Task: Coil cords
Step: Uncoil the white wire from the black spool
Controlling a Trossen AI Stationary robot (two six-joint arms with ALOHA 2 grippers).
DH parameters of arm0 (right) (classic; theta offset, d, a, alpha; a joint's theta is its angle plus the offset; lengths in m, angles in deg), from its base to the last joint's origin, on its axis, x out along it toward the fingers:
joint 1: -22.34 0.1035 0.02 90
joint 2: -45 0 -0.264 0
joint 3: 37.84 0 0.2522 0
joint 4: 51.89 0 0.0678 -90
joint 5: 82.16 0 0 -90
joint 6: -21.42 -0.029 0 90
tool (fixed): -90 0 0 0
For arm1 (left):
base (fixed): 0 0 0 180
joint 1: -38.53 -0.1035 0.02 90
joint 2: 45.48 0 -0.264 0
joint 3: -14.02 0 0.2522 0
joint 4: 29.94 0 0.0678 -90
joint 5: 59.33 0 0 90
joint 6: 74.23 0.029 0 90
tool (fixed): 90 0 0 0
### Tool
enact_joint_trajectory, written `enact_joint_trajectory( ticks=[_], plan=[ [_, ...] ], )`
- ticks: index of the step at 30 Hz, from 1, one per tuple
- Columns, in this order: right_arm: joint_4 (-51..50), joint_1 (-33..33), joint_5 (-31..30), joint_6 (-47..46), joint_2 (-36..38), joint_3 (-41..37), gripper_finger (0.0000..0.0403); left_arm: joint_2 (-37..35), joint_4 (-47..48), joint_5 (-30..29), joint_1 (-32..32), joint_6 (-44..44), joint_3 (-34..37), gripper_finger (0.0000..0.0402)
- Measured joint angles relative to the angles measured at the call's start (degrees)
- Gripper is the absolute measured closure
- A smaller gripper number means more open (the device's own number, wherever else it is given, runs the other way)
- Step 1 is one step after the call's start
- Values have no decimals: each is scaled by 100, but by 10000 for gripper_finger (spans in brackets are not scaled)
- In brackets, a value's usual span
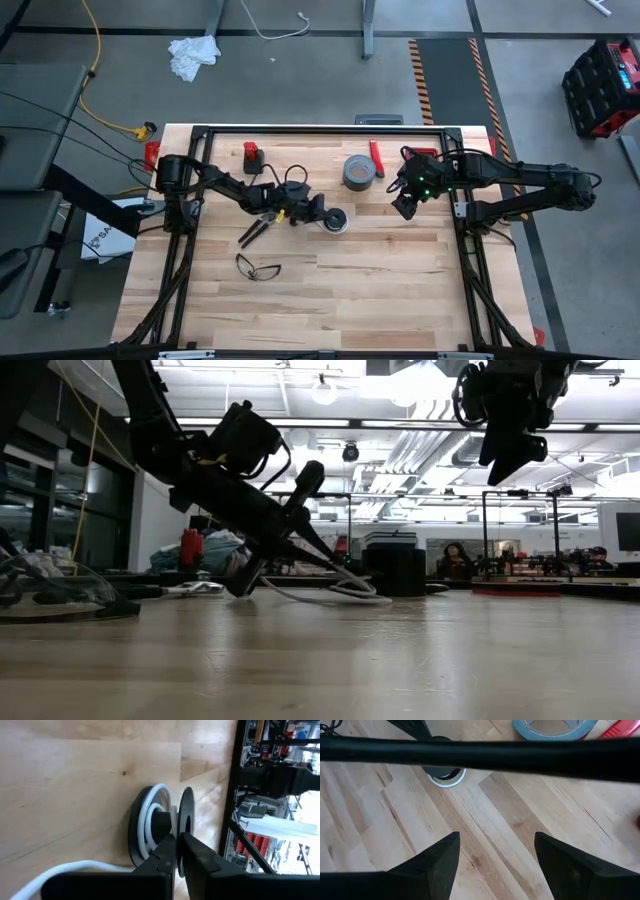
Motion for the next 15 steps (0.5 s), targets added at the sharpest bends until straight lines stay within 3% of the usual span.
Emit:
enact_joint_trajectory(
  ticks=[6,9,15],
  plan=[
    [215,0,125,10,0,0,151,-249,-291,141,-213,288,16,396],
    [487,0,381,15,0,0,151,-712,-329,507,-394,687,12,397],
    [1660,74,828,17,0,0,151,-2035,848,1442,-692,1717,8,399]
  ],
)
